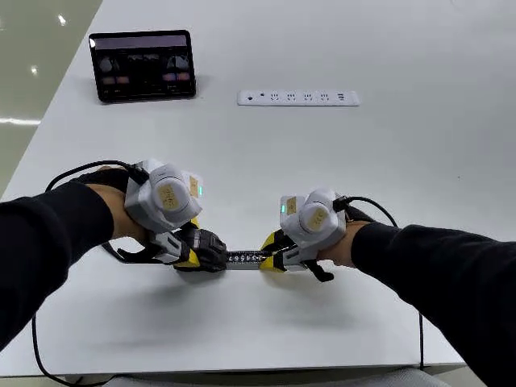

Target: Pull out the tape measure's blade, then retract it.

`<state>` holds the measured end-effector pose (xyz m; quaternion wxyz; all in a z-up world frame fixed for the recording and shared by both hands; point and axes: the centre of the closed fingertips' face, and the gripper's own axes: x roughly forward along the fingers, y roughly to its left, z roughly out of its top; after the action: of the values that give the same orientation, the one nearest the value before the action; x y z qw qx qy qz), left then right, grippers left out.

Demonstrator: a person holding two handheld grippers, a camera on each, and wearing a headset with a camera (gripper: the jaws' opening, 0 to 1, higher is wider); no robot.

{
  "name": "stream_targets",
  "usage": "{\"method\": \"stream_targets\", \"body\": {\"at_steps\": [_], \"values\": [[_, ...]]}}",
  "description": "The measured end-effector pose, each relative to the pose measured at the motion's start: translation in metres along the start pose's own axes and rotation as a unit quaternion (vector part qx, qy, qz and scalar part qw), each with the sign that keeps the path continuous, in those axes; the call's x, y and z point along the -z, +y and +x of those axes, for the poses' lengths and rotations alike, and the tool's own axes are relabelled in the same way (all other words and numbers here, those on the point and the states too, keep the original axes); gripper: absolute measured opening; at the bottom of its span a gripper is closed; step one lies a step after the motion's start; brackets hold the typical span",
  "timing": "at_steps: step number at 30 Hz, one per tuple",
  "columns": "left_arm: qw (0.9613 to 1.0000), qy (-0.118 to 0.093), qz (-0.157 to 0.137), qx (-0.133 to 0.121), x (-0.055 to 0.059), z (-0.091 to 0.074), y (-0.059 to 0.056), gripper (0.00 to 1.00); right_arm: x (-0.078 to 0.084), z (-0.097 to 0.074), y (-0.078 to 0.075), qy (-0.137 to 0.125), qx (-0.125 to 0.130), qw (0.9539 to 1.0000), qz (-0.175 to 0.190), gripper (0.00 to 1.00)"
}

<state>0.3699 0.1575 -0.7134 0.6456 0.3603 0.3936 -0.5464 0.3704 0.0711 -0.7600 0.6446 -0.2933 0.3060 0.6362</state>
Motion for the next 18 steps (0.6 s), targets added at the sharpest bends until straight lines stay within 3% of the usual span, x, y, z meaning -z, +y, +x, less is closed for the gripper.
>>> {"method": "stream_targets", "body": {"at_steps": [18], "values": [[1.0000, -0.001, -0.001, -0.003, 0.000, 0.000, 0.000, 0.28, 0.018, -0.013, -0.004, 0.009, 0.007, 0.9999, 0.002, 0.10]]}}
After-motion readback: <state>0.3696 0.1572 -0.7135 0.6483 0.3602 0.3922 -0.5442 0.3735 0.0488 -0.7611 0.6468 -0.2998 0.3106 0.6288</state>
